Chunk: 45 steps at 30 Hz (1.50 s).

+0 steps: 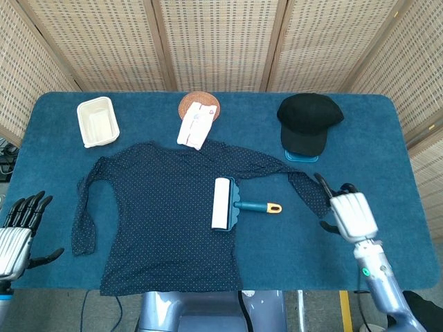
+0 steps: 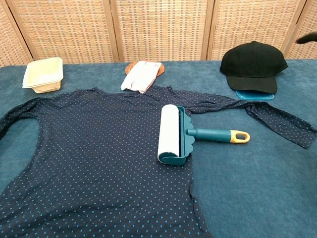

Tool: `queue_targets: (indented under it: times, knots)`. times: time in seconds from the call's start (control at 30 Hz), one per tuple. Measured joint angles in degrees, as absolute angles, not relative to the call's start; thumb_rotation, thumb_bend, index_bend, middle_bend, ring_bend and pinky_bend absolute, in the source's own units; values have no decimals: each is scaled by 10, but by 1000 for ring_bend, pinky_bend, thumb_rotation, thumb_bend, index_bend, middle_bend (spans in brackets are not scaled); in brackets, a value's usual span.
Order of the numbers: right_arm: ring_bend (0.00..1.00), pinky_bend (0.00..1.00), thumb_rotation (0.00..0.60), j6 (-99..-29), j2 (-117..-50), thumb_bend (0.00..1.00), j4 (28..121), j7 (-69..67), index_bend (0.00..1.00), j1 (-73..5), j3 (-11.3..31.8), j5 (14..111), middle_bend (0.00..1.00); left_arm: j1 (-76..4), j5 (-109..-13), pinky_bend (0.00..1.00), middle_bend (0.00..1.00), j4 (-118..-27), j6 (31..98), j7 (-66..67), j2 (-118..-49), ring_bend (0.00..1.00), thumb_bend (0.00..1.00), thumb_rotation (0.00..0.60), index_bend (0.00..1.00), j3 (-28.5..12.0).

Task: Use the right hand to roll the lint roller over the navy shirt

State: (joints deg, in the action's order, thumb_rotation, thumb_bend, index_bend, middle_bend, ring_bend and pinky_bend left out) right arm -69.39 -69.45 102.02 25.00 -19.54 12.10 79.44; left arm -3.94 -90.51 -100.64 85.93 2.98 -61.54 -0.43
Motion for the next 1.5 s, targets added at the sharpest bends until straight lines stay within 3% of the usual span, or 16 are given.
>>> queue_targets:
  times: [0.17, 0.37, 0.43, 0.57, 0.63, 0.7, 0.87, 1.5]
  knots:
    - [1000, 1000, 600, -628, -722, 0, 1043, 364, 0, -275, 157, 660, 959, -44, -896, 0, 0, -1008, 848, 26, -614, 0, 0, 600, 0, -6]
    - [1000, 1000, 600, -597, -774, 0, 1060, 468, 5, -373, 181, 483, 991, -45, -889, 0, 0, -1007, 848, 7, -607, 0, 0, 600, 0, -8]
    - [1000, 1000, 600, -597, -800, 0, 1056, 501, 48, -406, 186, 429, 999, -45, -886, 0, 0, -1006, 848, 3, -605, 0, 0, 600, 0, -9]
    - [1000, 1000, 600, -609, -857, 14, 1034, 534, 285, -458, 197, 338, 1000, -44, -884, 0, 0, -1005, 848, -9, -600, 0, 0, 600, 0, -10]
    - [1000, 1000, 600, -624, -891, 57, 1012, 547, 329, -483, 200, 302, 1000, -44, -883, 0, 0, -1005, 849, -15, -598, 0, 0, 600, 0, -10]
    - [1000, 1000, 600, -639, -916, 154, 991, 554, 359, -501, 201, 282, 1000, -44, -883, 0, 0, -1004, 850, -24, -595, 0, 0, 600, 0, -10]
    - [1000, 1000, 600, -667, -965, 270, 944, 558, 388, -523, 192, 258, 1000, -45, -883, 0, 0, -1001, 848, -42, -588, 0, 0, 600, 0, -10]
    - [1000, 1000, 600, -688, -1032, 411, 859, 563, 430, -545, 149, 271, 1000, -48, -884, 0, 0, -995, 844, -58, -584, 0, 0, 600, 0, -9]
